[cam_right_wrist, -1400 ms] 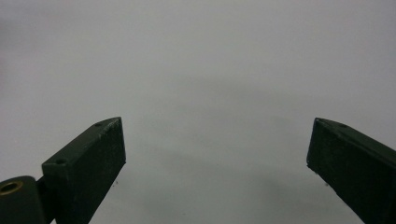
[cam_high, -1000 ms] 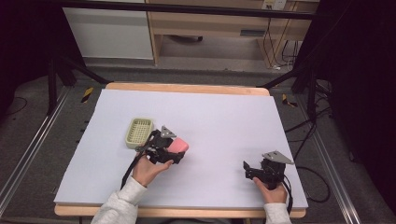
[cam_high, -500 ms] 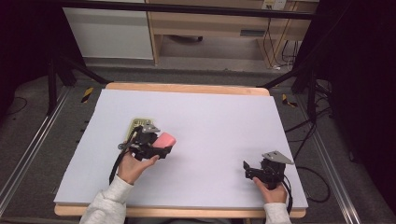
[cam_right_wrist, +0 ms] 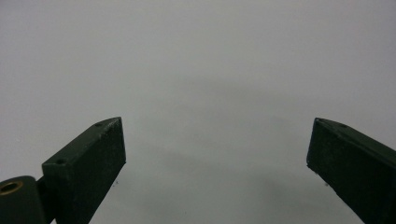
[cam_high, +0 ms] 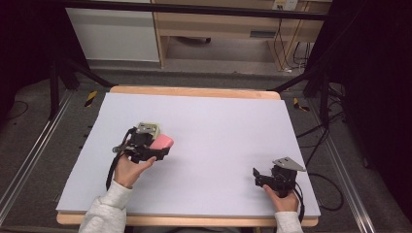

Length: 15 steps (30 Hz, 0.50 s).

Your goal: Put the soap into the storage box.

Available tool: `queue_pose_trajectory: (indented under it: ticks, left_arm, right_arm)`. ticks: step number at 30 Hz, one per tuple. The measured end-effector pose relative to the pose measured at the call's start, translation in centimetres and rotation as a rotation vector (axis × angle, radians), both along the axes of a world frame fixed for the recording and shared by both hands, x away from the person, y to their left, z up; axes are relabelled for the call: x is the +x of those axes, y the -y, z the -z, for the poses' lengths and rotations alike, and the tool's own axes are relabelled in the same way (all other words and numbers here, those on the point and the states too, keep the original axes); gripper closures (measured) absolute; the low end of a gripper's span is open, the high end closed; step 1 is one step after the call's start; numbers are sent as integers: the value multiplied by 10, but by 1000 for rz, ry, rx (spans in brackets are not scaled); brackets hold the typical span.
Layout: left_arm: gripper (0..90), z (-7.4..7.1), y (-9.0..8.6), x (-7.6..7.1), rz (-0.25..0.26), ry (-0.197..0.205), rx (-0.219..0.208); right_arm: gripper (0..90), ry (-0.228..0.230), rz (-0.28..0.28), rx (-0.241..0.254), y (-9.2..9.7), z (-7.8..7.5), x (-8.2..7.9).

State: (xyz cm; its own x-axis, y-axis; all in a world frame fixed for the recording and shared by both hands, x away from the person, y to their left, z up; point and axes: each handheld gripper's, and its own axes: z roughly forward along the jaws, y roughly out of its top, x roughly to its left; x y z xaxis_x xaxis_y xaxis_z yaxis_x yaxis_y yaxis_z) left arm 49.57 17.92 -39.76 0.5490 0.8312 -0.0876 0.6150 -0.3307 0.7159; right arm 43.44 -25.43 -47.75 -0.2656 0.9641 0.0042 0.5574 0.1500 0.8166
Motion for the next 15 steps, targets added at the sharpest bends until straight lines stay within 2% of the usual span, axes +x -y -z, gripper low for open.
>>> queue_pose_trajectory:
  ticks: [15]
  left_arm:
    - [373,-2,-22,14,-73,2,-24]
  right_arm:
    - [50,0,1,3,0,0,0]
